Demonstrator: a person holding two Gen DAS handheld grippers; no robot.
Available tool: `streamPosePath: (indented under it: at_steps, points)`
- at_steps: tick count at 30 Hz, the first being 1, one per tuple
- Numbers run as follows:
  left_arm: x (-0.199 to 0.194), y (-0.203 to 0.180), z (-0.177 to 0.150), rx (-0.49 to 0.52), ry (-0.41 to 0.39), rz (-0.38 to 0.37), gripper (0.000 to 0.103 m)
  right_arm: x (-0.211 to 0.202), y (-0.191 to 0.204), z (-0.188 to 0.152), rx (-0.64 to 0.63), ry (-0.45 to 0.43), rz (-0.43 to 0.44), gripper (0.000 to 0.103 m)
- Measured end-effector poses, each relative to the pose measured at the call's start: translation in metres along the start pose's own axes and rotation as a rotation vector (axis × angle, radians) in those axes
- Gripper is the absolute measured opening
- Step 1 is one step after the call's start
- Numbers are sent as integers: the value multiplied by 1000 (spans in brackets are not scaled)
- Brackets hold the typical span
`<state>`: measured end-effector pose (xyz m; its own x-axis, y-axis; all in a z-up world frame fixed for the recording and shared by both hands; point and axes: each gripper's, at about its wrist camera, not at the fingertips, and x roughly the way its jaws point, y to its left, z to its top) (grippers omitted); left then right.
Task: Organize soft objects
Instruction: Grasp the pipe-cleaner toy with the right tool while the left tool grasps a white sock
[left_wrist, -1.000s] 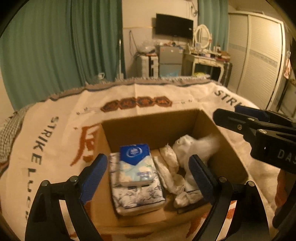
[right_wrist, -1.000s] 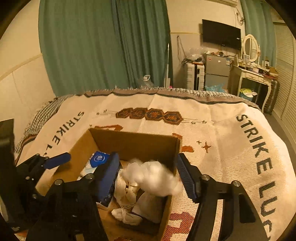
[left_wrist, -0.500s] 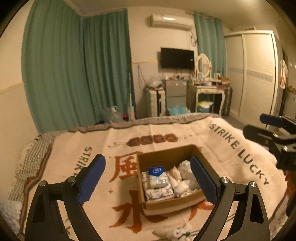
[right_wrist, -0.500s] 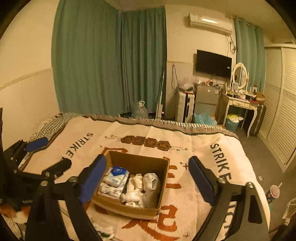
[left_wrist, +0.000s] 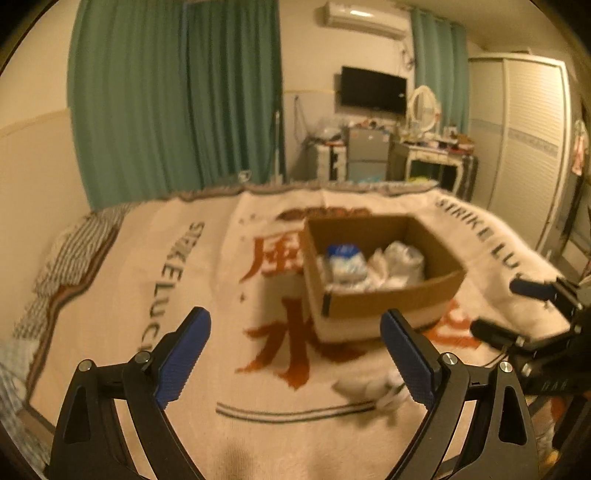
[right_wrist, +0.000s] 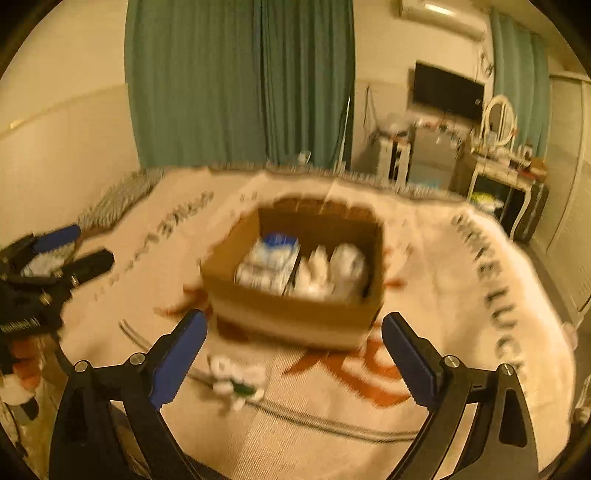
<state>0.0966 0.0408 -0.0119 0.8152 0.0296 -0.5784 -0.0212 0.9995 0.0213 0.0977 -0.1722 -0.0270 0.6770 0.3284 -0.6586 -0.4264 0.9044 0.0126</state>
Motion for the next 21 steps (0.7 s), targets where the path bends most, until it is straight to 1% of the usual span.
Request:
streamPosePath:
  at_steps: [2,4,7,10,12,14,16,18,19,20,21]
  points:
    - [12,0,-15,-5,17,21,94,19,4,-18,0,39,22,96]
    - [21,1,-29,-26,21,55,94,39,8,-33,20,82,70,96]
    - [34,4,-43,-54,43,56,94,64,14,-50,28,124,107,96]
    - [46,2,-55,-46,64,49,94,85,18,-61,20,159,114,94]
    - [51,0,-65,-31,84,35,94,91,16,-65,42,154,133,83]
    - [58,-2,-75,-27,113,6,94,95,15,-67,65,146,175,79]
    - [65,-1,-83,-34,151,-2,94,99,17,-68,52,150,181,73]
    - [67,-1,-85,-34,158,-2,94,103,19,-70,47,163,199,66]
    - [67,0,-85,-37,159,-6,94,107,20,-70,49,171,212,64]
    - [66,0,-85,-39,159,-8,94,109,23,-70,48,177,217,58]
    - [66,0,-85,-42,159,-9,94,111,24,-71,43,181,225,49]
